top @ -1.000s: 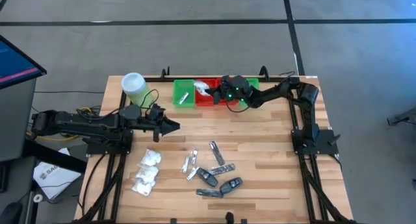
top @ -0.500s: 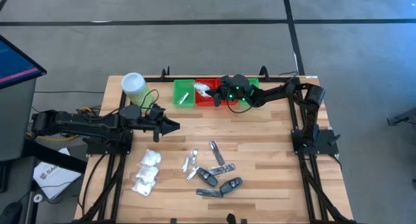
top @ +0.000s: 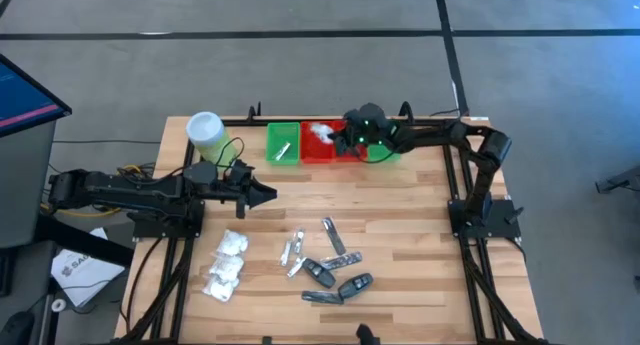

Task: Pick & Place Travel size toiletries
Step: Put the white cotton pack into the left red bin

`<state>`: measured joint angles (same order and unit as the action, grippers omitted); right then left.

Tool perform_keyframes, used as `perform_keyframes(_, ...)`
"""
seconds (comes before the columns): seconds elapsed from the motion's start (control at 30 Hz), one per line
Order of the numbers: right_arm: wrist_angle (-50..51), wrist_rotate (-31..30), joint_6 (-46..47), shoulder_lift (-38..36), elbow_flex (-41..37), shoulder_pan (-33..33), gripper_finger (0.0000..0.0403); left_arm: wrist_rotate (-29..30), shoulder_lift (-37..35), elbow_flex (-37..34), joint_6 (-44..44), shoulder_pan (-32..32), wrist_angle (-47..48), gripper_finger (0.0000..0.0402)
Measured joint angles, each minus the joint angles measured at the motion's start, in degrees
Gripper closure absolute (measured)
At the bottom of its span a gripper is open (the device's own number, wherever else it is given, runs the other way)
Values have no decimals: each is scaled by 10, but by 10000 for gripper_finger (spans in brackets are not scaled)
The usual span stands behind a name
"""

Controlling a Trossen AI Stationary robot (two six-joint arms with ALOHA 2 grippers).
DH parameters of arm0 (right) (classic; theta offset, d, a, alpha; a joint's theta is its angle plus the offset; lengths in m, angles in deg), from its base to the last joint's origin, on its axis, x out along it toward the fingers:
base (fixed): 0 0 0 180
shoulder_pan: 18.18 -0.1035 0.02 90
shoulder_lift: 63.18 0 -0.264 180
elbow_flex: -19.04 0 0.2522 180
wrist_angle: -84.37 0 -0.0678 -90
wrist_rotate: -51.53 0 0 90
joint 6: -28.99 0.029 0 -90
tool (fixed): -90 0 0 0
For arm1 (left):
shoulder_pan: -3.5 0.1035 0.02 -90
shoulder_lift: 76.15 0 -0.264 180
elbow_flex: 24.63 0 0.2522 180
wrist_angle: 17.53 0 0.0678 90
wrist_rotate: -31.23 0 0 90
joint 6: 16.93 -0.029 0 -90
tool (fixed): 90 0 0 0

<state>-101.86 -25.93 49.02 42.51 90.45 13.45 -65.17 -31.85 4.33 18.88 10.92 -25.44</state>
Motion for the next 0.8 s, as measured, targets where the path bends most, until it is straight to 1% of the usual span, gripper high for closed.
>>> perform_keyframes(0.07,41,3,-21,2,20,0,403,1,0,0,0,0,0,309)
perform_keyframes(0.23,80,9,-50,5,58,-3,403,1,0,0,0,0,0,309)
perform_keyframes(0.37,132,9,-68,5,88,3,403,2,0,0,0,0,-1,309)
perform_keyframes(0.8,152,12,-77,17,95,9,403,2,0,0,0,0,-1,309)
